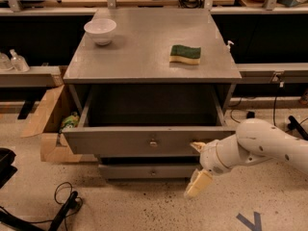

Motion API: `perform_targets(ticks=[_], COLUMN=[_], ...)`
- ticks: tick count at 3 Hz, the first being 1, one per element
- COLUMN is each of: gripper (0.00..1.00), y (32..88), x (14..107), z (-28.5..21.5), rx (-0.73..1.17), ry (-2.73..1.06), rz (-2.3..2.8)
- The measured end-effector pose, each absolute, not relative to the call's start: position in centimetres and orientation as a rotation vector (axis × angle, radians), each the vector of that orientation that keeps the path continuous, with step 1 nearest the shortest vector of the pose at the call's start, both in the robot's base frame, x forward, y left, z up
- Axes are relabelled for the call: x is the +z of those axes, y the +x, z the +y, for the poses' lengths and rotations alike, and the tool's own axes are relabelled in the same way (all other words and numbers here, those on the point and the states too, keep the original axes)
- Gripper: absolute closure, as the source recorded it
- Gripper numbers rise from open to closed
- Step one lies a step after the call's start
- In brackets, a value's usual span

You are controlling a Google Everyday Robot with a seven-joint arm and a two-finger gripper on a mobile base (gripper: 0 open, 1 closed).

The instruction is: Close top drawer

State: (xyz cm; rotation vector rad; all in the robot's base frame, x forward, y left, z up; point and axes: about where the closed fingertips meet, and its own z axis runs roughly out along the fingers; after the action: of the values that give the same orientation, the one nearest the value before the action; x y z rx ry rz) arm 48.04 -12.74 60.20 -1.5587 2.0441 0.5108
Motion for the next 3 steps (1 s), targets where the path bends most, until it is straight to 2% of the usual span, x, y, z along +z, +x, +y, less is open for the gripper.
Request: perform_targets(ticks=[2, 3], gripper=[0.48, 0.71], y=[47.9, 49.9], x=[60.0, 60.1], z=[-12.5, -12.6], rx=[0.517, 0.509], ry=[-1.564, -1.603], rz=[2.042, 2.031])
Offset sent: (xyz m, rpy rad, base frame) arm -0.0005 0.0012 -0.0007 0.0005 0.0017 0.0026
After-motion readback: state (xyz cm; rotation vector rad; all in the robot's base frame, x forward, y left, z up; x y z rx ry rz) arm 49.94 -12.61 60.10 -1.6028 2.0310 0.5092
